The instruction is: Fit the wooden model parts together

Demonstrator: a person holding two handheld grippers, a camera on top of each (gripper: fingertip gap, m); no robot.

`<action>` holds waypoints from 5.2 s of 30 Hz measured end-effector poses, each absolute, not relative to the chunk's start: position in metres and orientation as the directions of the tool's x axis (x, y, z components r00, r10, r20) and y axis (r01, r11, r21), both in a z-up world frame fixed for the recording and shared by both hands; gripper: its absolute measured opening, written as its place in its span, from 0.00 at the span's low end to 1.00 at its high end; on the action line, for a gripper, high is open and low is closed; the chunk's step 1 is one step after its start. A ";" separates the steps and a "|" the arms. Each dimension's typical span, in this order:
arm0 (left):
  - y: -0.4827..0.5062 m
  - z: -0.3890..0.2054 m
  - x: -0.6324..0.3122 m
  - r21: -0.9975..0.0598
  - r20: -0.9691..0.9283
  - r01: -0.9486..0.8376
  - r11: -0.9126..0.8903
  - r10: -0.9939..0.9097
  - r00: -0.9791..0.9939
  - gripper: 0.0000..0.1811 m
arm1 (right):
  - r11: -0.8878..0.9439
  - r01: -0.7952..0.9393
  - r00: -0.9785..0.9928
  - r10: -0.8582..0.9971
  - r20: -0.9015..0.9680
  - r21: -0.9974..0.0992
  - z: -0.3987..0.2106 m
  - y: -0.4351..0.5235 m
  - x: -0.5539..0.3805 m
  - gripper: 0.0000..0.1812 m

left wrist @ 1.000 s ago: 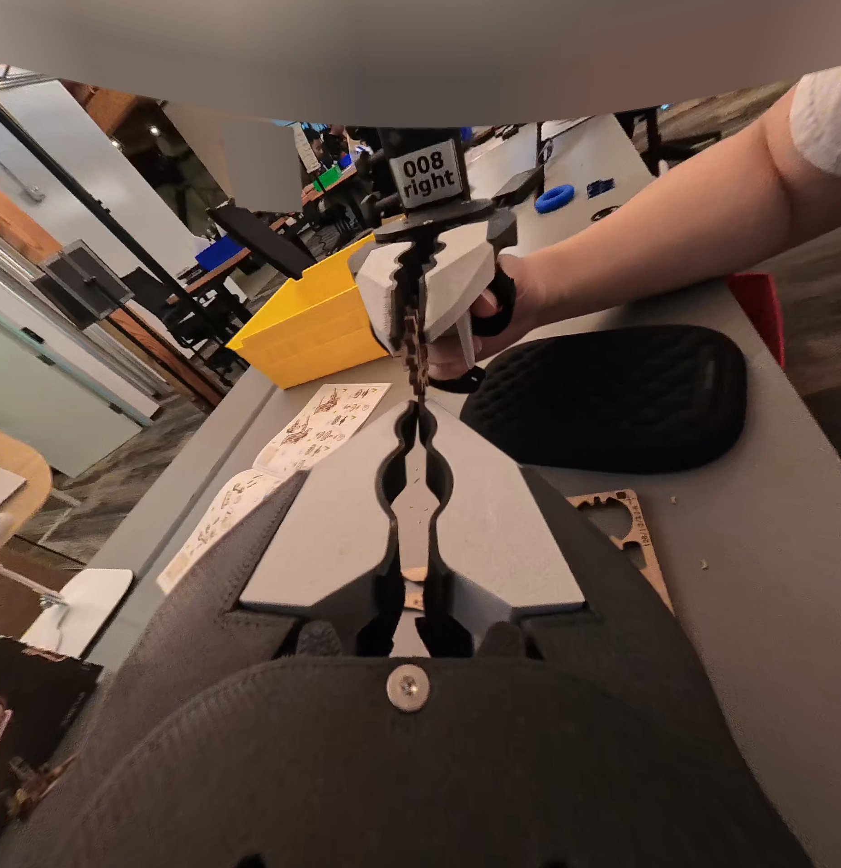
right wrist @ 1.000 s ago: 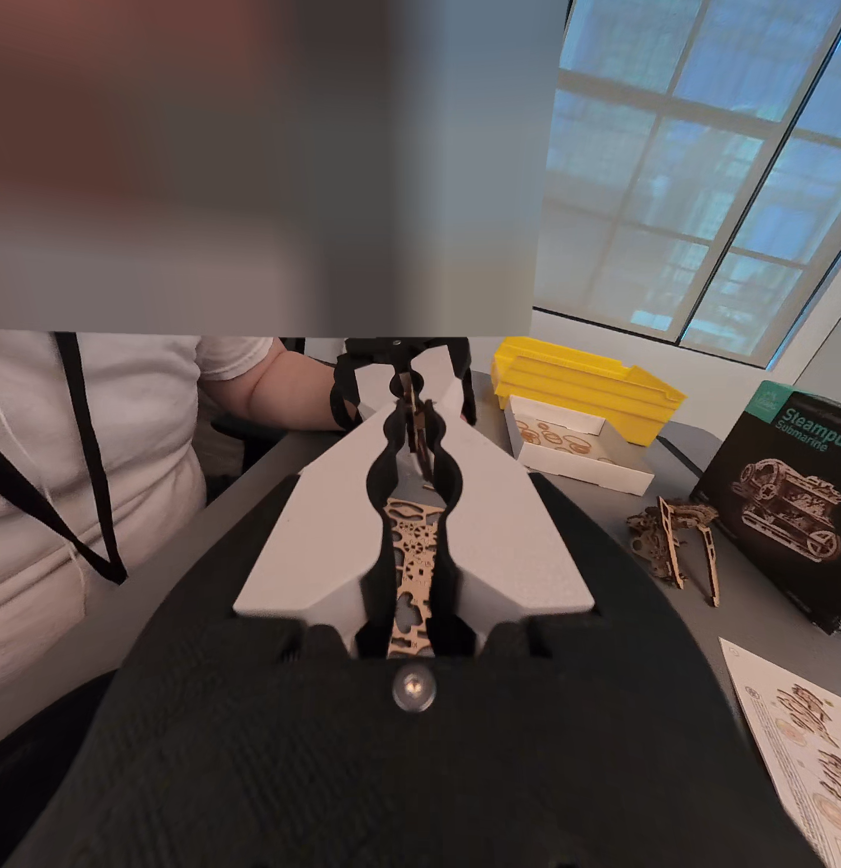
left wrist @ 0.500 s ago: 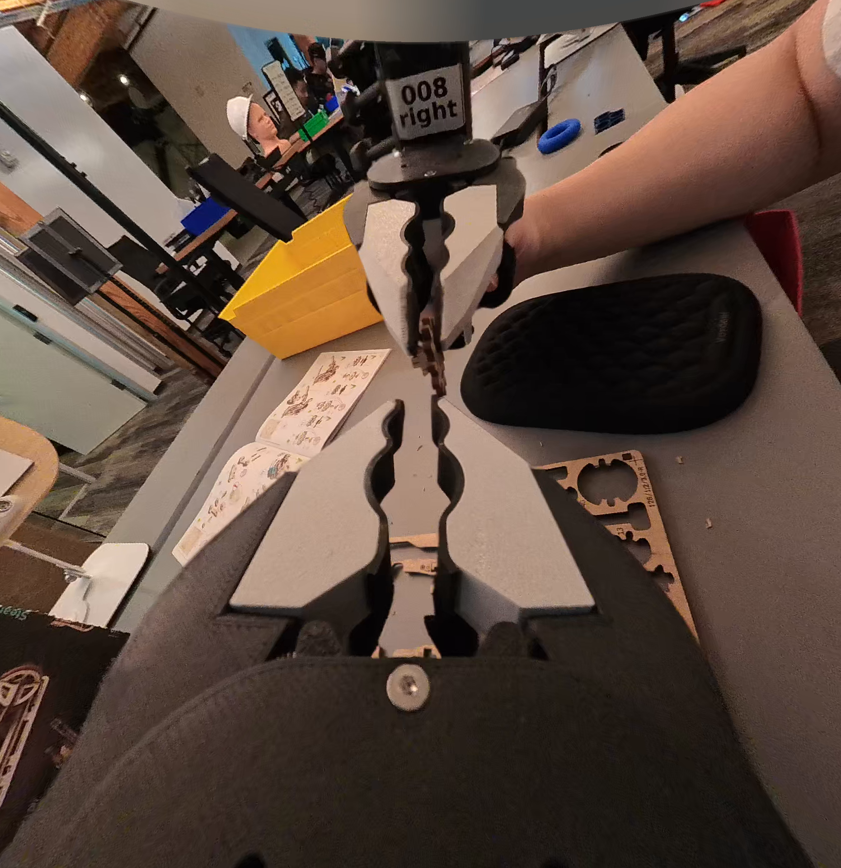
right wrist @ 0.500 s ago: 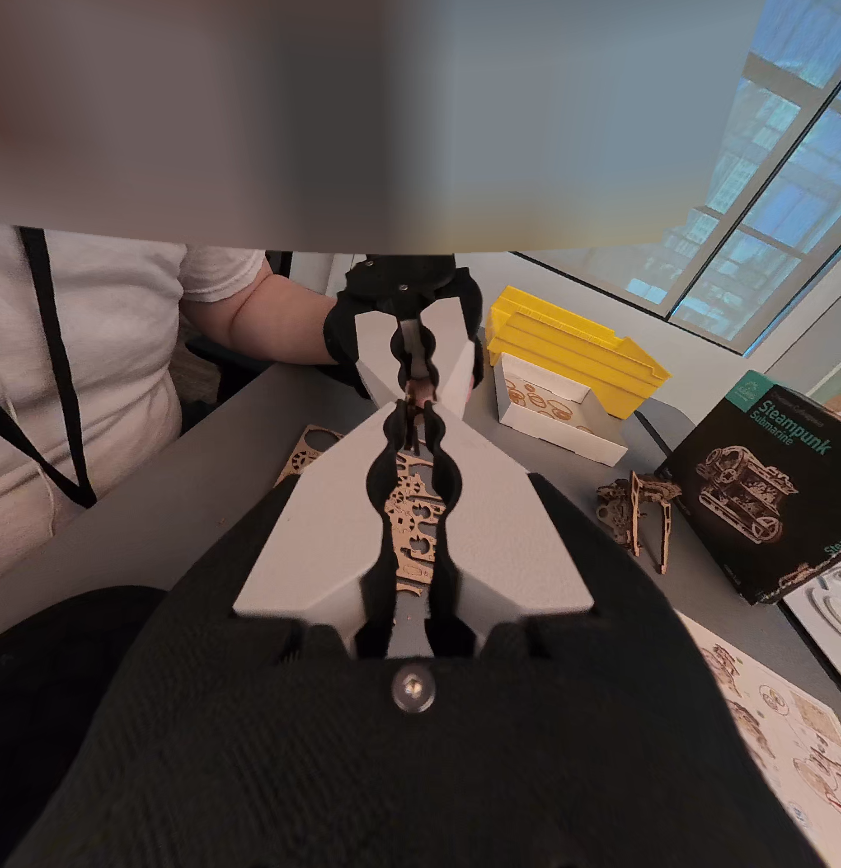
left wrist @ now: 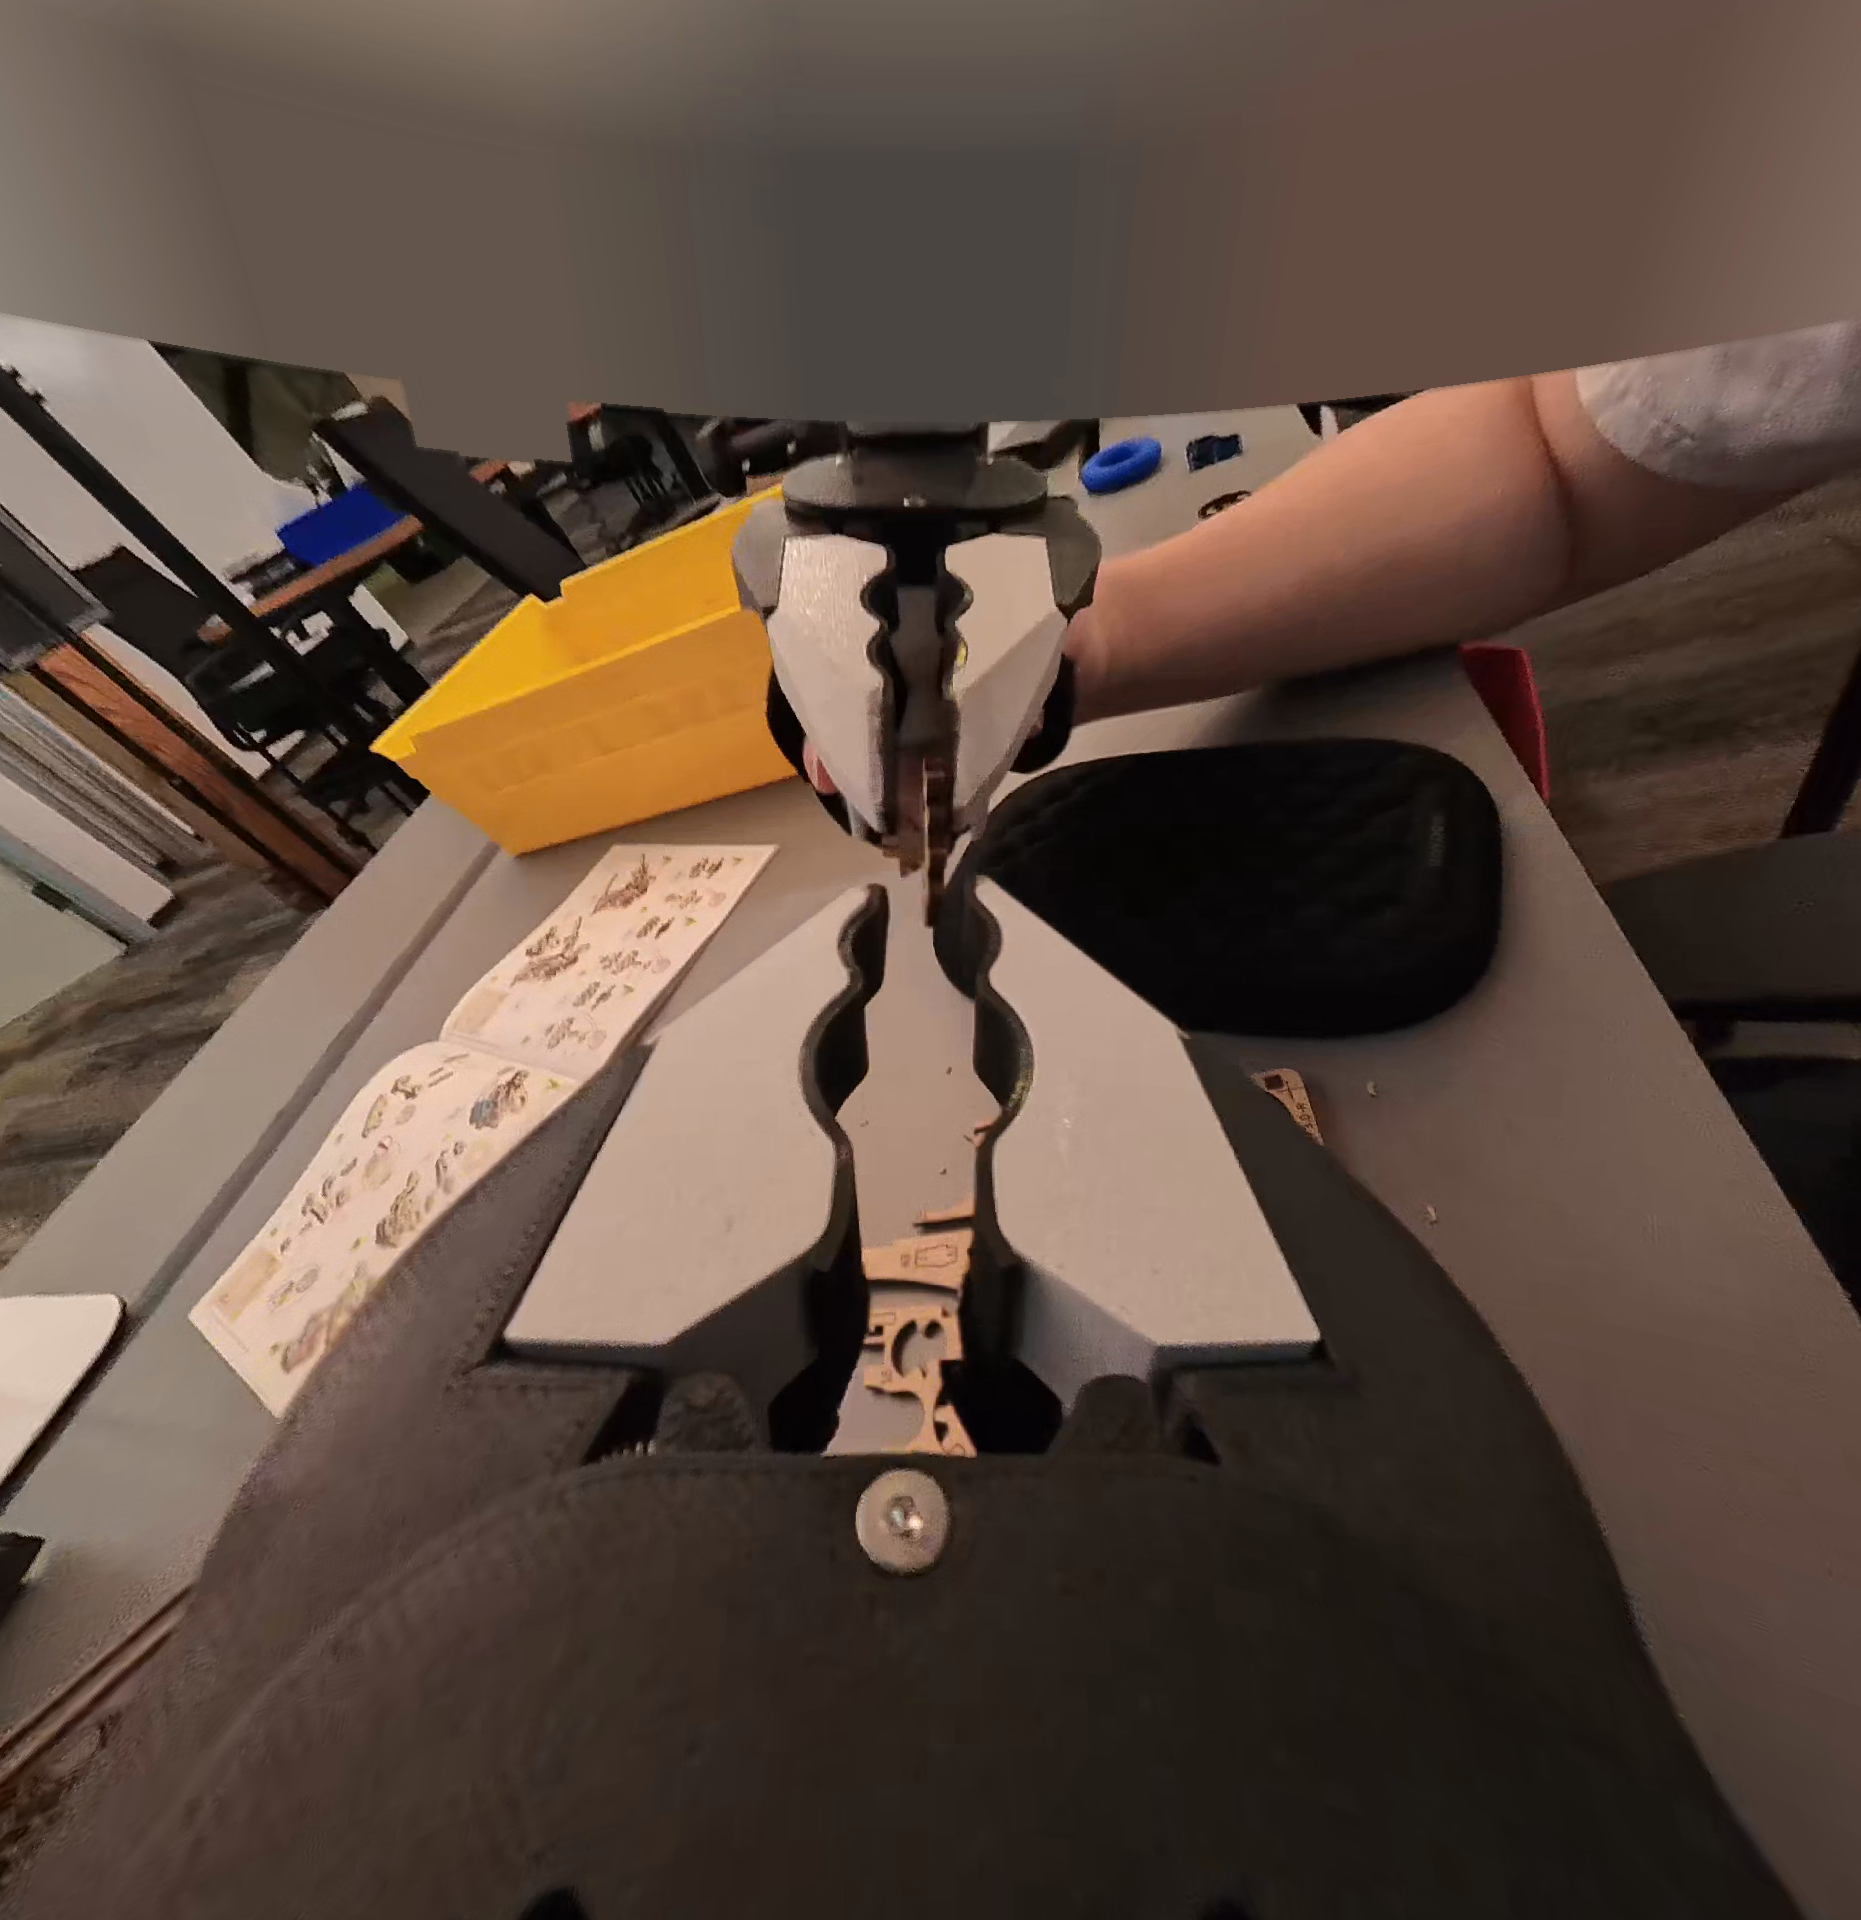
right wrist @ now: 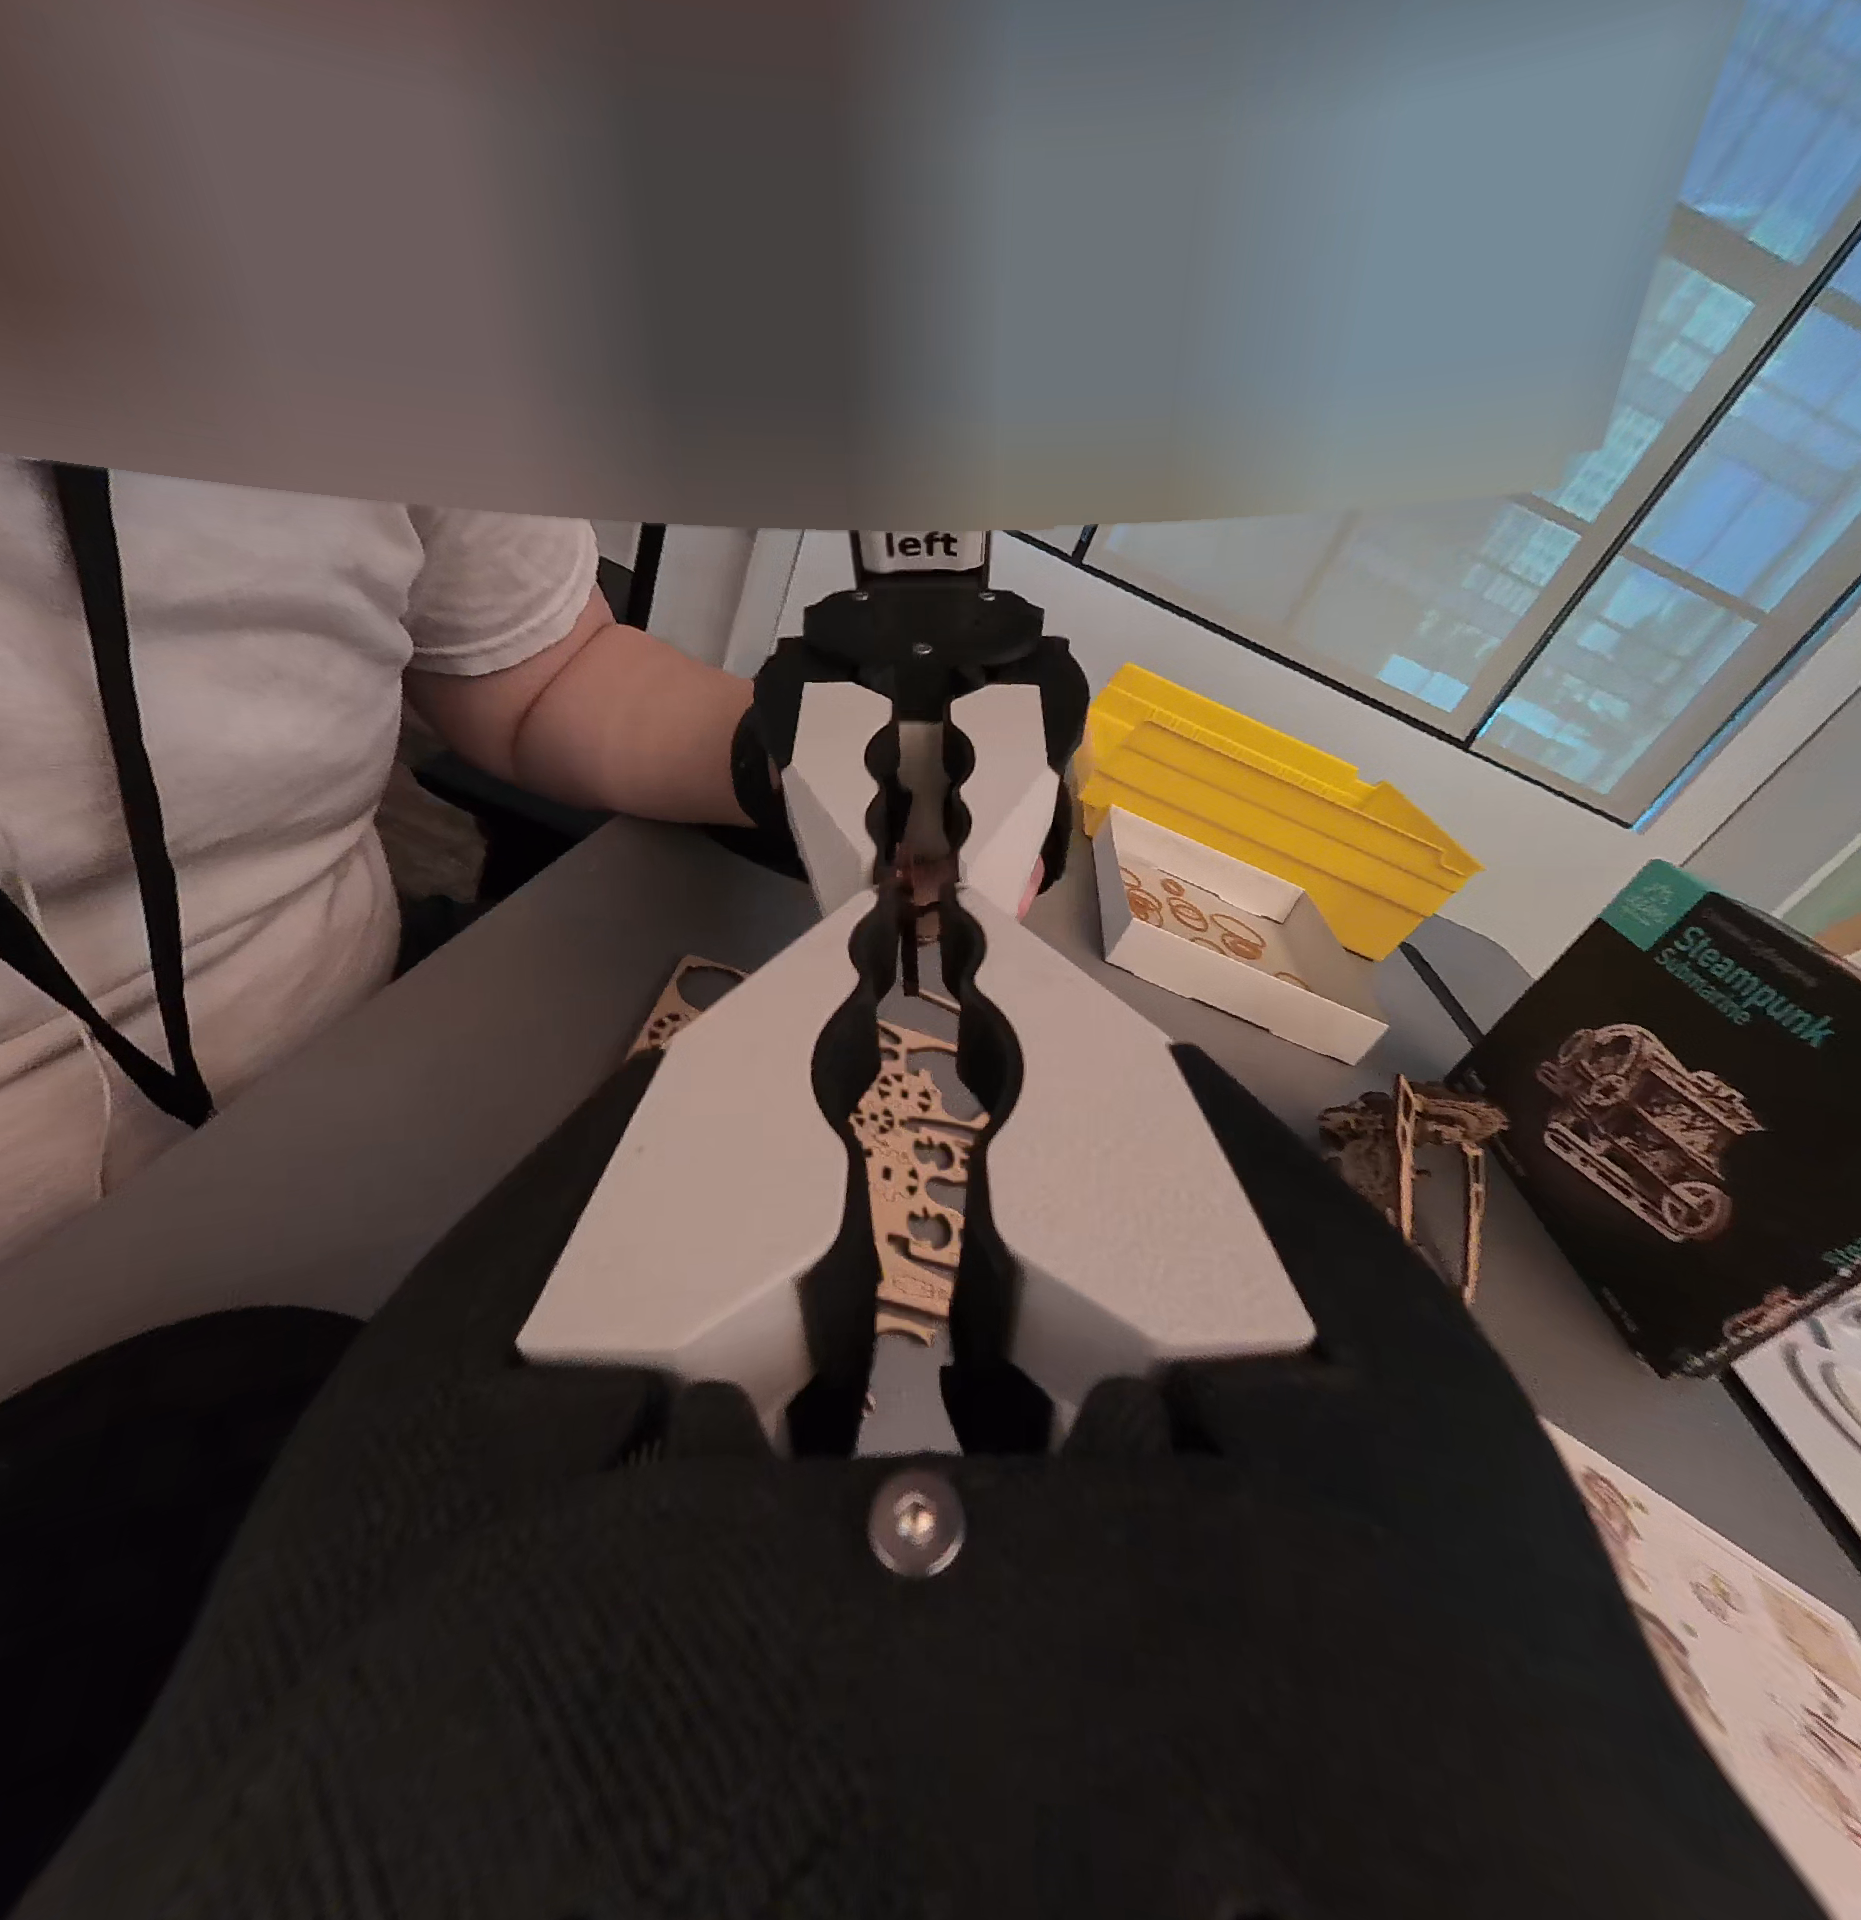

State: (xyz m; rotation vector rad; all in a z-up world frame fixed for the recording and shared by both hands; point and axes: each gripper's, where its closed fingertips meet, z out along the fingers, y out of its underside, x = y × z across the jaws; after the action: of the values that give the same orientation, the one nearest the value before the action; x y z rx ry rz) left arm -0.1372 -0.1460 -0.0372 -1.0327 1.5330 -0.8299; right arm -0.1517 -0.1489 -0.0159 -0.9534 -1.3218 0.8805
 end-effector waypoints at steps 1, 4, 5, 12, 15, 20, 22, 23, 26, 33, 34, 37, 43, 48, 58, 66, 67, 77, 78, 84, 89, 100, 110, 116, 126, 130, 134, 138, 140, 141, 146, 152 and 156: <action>-0.147 -0.036 -0.137 -0.901 -0.393 -0.174 0.398 -0.917 -0.063 0.06 | 0.365 -0.001 0.049 0.930 0.365 -0.931 -0.016 -0.151 -0.153 0.03; -0.150 -0.032 -0.137 -0.885 -0.437 -0.150 0.441 -0.897 -0.058 0.02 | 0.351 -0.036 0.040 0.936 0.350 -0.936 -0.013 -0.153 -0.153 0.03; -0.149 -0.031 -0.138 -0.877 -0.455 -0.152 0.456 -0.889 -0.047 0.01 | 0.347 -0.037 0.045 0.938 0.345 -0.937 -0.012 -0.152 -0.152 0.03; -0.128 -0.054 -0.136 -0.732 -0.631 -0.333 0.594 -0.776 0.005 0.00 | 0.382 0.194 0.092 0.910 0.404 -0.904 -0.033 -0.134 -0.150 0.05; -0.119 -0.065 -0.137 -0.660 -0.689 -0.412 0.628 -0.725 -0.001 0.00 | 0.423 0.344 0.103 0.870 0.482 -0.838 -0.047 -0.126 -0.149 0.05; -0.116 -0.077 -0.138 -0.599 -0.718 -0.473 0.646 -0.695 -0.039 0.00 | 0.430 0.459 0.088 0.849 0.521 -0.778 -0.064 -0.120 -0.148 0.04; -0.117 -0.077 -0.137 -0.609 -0.709 -0.471 0.638 -0.704 -0.038 0.01 | 0.427 0.464 0.093 0.848 0.522 -0.776 -0.063 -0.120 -0.148 0.03; -0.117 -0.076 -0.137 -0.615 -0.706 -0.466 0.636 -0.707 -0.033 0.02 | 0.437 0.463 0.093 0.841 0.533 -0.771 -0.062 -0.121 -0.148 0.03; -0.115 -0.073 -0.137 -0.624 -0.708 -0.461 0.631 -0.706 -0.010 0.08 | 0.449 0.472 0.079 0.835 0.544 -0.759 -0.064 -0.121 -0.148 0.03; -0.119 -0.077 -0.137 -0.588 -0.733 -0.460 0.666 -0.679 -0.045 0.03 | 0.462 0.468 0.067 0.831 0.552 -0.753 -0.067 -0.122 -0.148 0.03; -0.118 -0.078 -0.137 -0.581 -0.736 -0.467 0.667 -0.675 -0.048 0.03 | 0.455 0.478 0.066 0.834 0.547 -0.751 -0.068 -0.122 -0.149 0.04; -0.116 -0.081 -0.138 -0.560 -0.748 -0.484 0.672 -0.661 -0.053 0.03 | 0.442 0.507 0.065 0.836 0.545 -0.740 -0.072 -0.121 -0.149 0.06; -0.118 -0.087 -0.137 -0.558 -0.732 -0.498 0.664 -0.677 -0.082 0.03 | 0.430 0.542 0.057 0.838 0.542 -0.722 -0.076 -0.121 -0.149 0.03; -0.119 -0.100 -0.138 -0.522 -0.718 -0.540 0.660 -0.682 -0.140 0.03 | 0.430 0.602 0.025 0.832 0.554 -0.673 -0.089 -0.121 -0.150 0.03; -0.113 -0.095 -0.139 -0.572 -0.686 -0.540 0.618 -0.721 -0.098 0.03 | 0.274 0.525 0.110 0.917 0.383 -0.806 -0.083 -0.116 -0.151 0.04; -0.109 -0.102 -0.140 -0.517 -0.716 -0.575 0.634 -0.688 -0.114 0.03 | 0.220 0.562 0.138 0.926 0.352 -0.797 -0.090 -0.113 -0.152 0.05; -0.108 -0.101 -0.140 -0.515 -0.719 -0.577 0.633 -0.686 -0.111 0.03 | 0.211 0.558 0.148 0.926 0.347 -0.803 -0.089 -0.112 -0.153 0.04; -0.107 -0.114 -0.142 -0.502 -0.680 -0.622 0.601 -0.719 -0.145 0.03 | 0.244 0.587 0.135 0.911 0.390 -0.772 -0.100 -0.110 -0.155 0.03; -0.108 -0.113 -0.141 -0.514 -0.672 -0.617 0.597 -0.726 -0.143 0.03 | 0.243 0.576 0.133 0.914 0.383 -0.781 -0.099 -0.111 -0.154 0.02; -0.112 -0.119 -0.142 -0.520 -0.634 -0.626 0.581 -0.754 -0.172 0.03 | 0.279 0.593 0.088 0.910 0.405 -0.756 -0.105 -0.114 -0.155 0.02; -0.109 -0.101 -0.141 -0.665 -0.560 -0.558 0.496 -0.826 -0.068 0.03 | 0.219 0.428 0.133 0.945 0.300 -0.877 -0.087 -0.110 -0.153 0.03; -0.122 -0.063 -0.140 -0.865 -0.363 -0.362 0.347 -0.931 -0.023 0.03 | 0.122 0.148 0.101 0.985 0.138 -0.981 -0.051 -0.119 -0.151 0.03; -0.124 -0.056 -0.142 -0.884 -0.345 -0.325 0.337 -0.938 -0.034 0.01 | 0.095 0.089 0.070 0.992 0.101 -0.992 -0.046 -0.122 -0.150 0.03; -0.122 -0.058 -0.141 -0.819 -0.489 -0.338 0.464 -0.872 -0.011 0.00 | 0.188 0.159 0.091 0.975 0.204 -0.969 -0.050 -0.120 -0.146 0.02; -0.121 -0.063 -0.140 -0.697 -0.656 -0.362 0.618 -0.754 -0.024 0.00 | 0.422 0.300 0.111 0.875 0.471 -0.856 -0.055 -0.121 -0.145 0.01; -0.114 -0.067 -0.140 -0.779 -0.535 -0.389 0.491 -0.845 0.005 0.03 | 0.224 0.304 0.136 0.952 0.275 -0.926 -0.060 -0.113 -0.143 0.00; -0.106 -0.071 -0.141 -0.876 -0.316 -0.397 0.275 -0.948 0.040 0.02 | -0.131 0.214 0.130 0.986 -0.105 -0.968 -0.063 -0.105 -0.138 0.00; -0.104 -0.071 -0.141 -0.933 -0.023 -0.360 0.009 -0.999 0.037 0.05 | -0.231 0.202 0.110 0.971 -0.212 -0.952 -0.067 -0.103 -0.135 0.00; -0.103 -0.067 -0.142 -0.937 0.110 -0.330 -0.111 -0.994 0.023 0.05 | -0.242 0.195 0.124 0.967 -0.221 -0.950 -0.067 -0.101 -0.134 0.00; -0.101 -0.065 -0.142 -0.935 0.165 -0.317 -0.162 -0.986 0.016 0.06 | -0.249 0.192 0.121 0.966 -0.229 -0.949 -0.067 -0.101 -0.134 0.00; -0.099 -0.069 -0.136 -0.895 0.319 -0.330 -0.300 -0.948 -0.005 0.05 | -0.273 0.170 0.111 0.960 -0.256 -0.947 -0.065 -0.101 -0.135 0.00; -0.091 -0.060 -0.131 -0.819 0.535 -0.255 -0.514 -0.844 -0.020 0.00 | -0.194 0.123 0.214 0.963 -0.165 -0.973 -0.057 -0.083 -0.128 0.13; -0.080 -0.059 -0.131 -0.695 0.707 -0.187 -0.694 -0.707 -0.003 0.00 | 0.227 0.298 0.328 0.888 0.323 -0.927 -0.043 -0.084 -0.123 0.27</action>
State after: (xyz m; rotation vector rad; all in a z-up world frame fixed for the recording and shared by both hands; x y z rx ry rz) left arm -0.1311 -0.0804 -0.0593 -1.8781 0.9221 -1.7431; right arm -0.1230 -0.0836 -0.0429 -1.3256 -1.2173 0.5884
